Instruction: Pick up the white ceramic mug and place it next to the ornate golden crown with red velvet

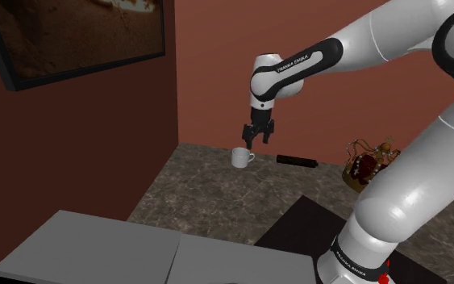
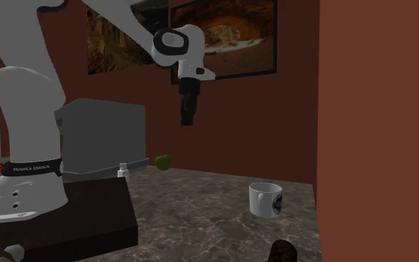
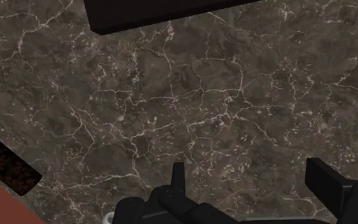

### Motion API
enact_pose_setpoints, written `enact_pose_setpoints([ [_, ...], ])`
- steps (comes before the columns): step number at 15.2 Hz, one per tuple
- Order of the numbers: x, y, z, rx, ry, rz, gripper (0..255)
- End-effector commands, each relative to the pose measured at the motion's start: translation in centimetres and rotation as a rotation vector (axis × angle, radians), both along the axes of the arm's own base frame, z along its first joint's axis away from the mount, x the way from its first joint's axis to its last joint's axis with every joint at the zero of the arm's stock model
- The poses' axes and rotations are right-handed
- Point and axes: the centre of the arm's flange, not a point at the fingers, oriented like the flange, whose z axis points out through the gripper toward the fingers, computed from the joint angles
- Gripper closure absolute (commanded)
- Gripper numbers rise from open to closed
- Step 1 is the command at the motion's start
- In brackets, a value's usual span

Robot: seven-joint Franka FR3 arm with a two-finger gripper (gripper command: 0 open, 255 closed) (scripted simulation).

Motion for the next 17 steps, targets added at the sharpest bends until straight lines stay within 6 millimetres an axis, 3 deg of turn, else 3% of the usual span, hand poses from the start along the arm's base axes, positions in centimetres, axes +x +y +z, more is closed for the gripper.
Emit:
enact_pose_setpoints([
  [1, 1.9, -1.0, -1.6, -0.005, -0.002, 0.002, 0],
  [17, 16.1, -8.9, -14.6, -0.042, -0.012, 0.014, 0],
])
